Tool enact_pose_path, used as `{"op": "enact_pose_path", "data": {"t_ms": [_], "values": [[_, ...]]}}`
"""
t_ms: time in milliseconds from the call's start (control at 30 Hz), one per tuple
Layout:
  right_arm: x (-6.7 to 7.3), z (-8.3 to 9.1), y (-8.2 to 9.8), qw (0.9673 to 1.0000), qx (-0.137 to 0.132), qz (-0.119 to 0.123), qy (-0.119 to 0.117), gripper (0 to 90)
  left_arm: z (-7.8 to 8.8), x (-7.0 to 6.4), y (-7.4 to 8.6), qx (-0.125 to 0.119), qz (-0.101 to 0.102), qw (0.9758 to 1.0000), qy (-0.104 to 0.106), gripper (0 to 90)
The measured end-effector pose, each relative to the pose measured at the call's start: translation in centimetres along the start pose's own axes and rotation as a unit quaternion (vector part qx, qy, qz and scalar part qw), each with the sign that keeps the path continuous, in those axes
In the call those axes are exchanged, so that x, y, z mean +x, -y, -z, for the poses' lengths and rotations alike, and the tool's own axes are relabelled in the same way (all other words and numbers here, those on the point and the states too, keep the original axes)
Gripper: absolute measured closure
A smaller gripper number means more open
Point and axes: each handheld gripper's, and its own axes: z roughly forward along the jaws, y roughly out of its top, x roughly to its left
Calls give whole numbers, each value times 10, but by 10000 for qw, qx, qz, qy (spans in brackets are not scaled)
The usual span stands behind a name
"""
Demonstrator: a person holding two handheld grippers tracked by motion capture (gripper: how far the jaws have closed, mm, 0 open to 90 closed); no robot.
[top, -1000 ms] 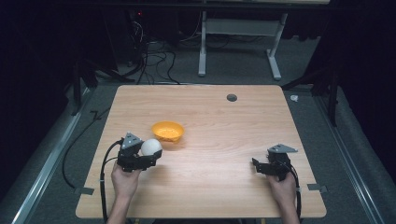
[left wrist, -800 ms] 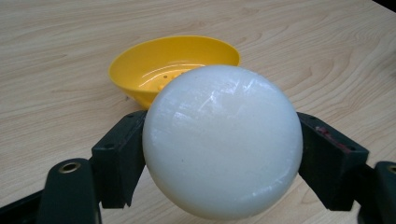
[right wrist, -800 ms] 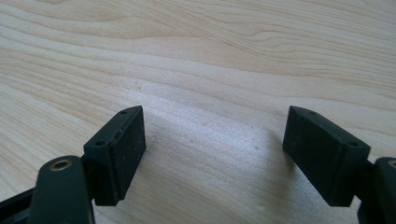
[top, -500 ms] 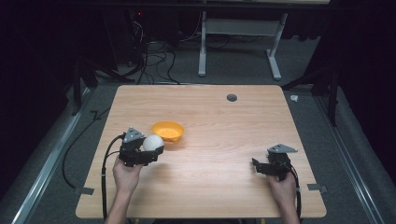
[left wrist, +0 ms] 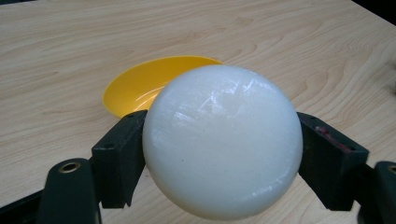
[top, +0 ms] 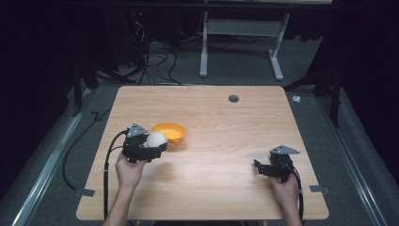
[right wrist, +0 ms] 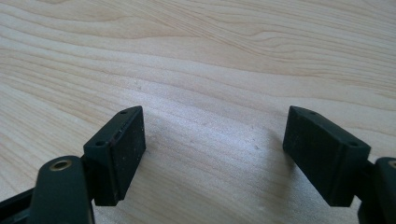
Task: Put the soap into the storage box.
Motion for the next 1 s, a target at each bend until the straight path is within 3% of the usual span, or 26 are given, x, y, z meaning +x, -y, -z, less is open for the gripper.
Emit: {"op": "enact_pose_path", "data": {"t_ms": [433, 1000], "values": [[0, 0, 0, 10000, -3, 1, -3, 220, -9, 3, -12, 33, 17, 10000, 39, 239], [0, 0, 0, 10000, -7, 26, -11, 219, -26, 2, -30, 235, -161, 9996, -50, 239]]}}
